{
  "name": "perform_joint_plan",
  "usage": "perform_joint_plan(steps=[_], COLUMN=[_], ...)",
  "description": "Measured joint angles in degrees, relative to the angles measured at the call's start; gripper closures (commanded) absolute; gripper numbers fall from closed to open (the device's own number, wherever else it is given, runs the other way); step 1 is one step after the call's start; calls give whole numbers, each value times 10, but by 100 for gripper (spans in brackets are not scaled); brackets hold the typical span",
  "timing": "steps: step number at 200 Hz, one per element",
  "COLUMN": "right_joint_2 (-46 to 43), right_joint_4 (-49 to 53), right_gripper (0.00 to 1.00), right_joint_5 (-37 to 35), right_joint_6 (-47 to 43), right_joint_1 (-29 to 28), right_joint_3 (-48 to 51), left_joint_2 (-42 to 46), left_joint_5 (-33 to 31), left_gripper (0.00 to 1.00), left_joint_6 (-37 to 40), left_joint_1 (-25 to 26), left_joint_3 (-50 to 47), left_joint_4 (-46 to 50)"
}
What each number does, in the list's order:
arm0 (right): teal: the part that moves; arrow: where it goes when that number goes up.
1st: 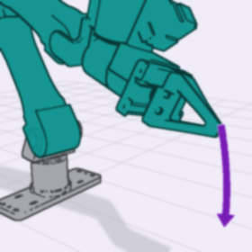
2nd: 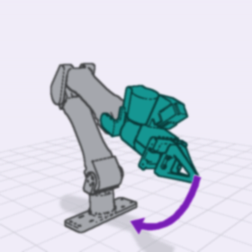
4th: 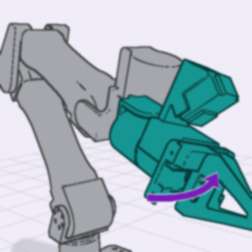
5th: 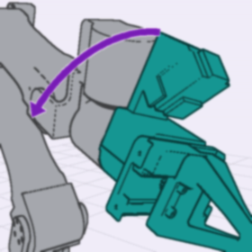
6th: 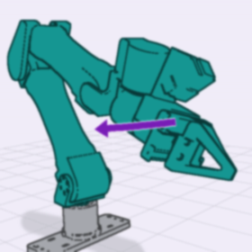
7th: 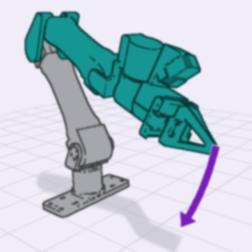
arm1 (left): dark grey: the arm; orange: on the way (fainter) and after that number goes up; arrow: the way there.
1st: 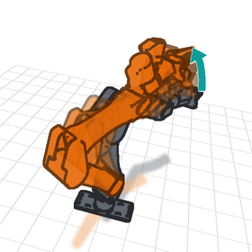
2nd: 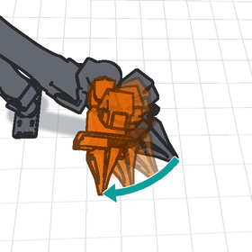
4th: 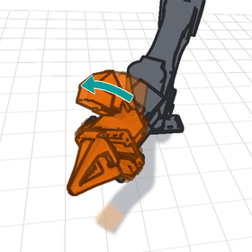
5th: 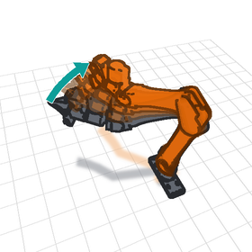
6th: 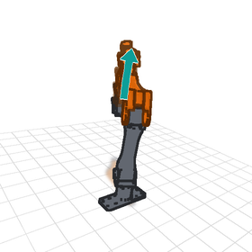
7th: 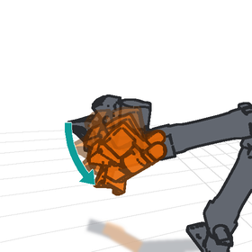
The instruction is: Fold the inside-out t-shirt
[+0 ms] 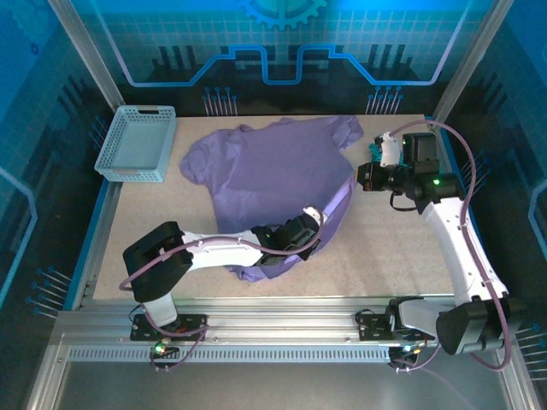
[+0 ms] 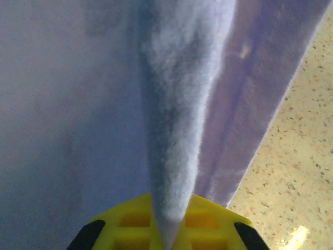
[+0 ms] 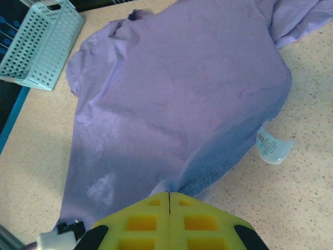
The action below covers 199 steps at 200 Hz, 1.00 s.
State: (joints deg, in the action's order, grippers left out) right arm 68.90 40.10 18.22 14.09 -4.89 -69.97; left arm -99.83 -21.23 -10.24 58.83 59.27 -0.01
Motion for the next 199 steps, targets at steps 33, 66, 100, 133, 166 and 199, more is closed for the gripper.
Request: perform_joint_plan(steps=[33,66,100,133,166,199], right_joint_2=[-2,-95,-240,-163,-2,98], right_joint_4=[20,-23,-146,-313,-470,-604], right_gripper=[42,35,43,57,64,68], right_joint_5=[-104,-143,-107,-154,-225,-294], right_joint_6=[-6,-37,-91,-137,-165,-171], right_joint_1=[7,-30,-252,-435,-481,-464], right_joint_3=[12,84,248,367,424,426], left_joint_2=[64,151,171,171,175,192], left_joint_5=[46,121,203,262,287,302], left_gripper=[100,100,100,100,100,100], left_joint_6=[-3,-28,-56,-65,-64,-63], left_joint_1=[-40,-90,-139,-174,-185,-191], left_joint_3=[-12,15,80,132,164,165], left_joint_4=[14,62,124,189,239,275])
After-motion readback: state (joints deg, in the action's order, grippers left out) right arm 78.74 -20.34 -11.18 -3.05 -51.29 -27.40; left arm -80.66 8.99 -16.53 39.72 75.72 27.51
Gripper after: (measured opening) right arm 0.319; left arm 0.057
